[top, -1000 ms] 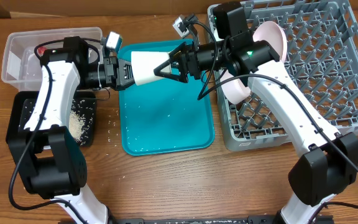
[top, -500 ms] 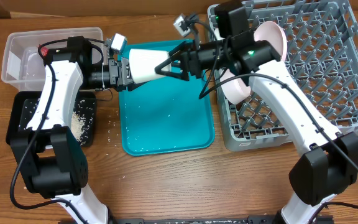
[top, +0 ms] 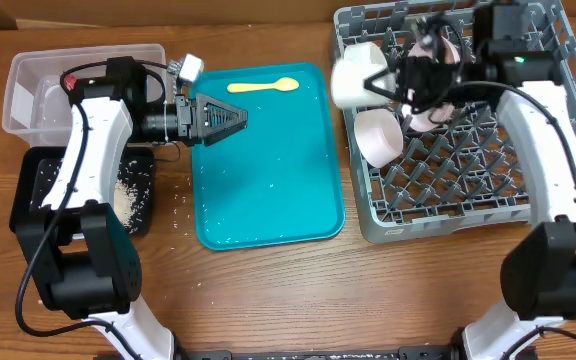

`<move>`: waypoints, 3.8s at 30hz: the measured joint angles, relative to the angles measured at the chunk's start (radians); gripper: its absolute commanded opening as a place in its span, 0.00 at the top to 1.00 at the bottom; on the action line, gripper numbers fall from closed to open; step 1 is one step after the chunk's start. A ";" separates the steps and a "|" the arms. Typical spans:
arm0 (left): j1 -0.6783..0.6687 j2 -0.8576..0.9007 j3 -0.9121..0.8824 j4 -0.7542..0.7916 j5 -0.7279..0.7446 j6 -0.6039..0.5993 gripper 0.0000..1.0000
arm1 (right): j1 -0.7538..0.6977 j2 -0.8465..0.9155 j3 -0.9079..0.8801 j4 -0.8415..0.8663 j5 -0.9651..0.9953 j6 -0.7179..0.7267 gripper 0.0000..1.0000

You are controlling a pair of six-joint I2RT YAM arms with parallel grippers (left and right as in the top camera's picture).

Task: Sort waste into correct bins and load items into the dishwasher

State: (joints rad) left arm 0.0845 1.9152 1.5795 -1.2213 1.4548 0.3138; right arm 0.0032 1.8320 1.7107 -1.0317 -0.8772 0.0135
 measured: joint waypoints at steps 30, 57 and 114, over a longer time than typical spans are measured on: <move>-0.182 0.000 0.001 0.228 -0.982 -0.155 0.25 | 0.109 -0.166 -0.318 -0.284 0.864 0.338 0.20; -0.256 0.132 0.014 0.958 -1.251 -0.117 0.32 | 0.247 -0.156 -0.005 -0.345 0.851 0.330 0.15; -0.365 0.340 0.162 0.409 -1.424 -0.367 0.39 | 0.248 -0.156 -0.005 -0.322 0.847 0.330 0.15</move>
State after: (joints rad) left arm -0.2810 2.2547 1.7412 -0.8127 0.0307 -0.0536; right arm 0.2516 1.6760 1.7058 -1.3533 -0.0303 0.3431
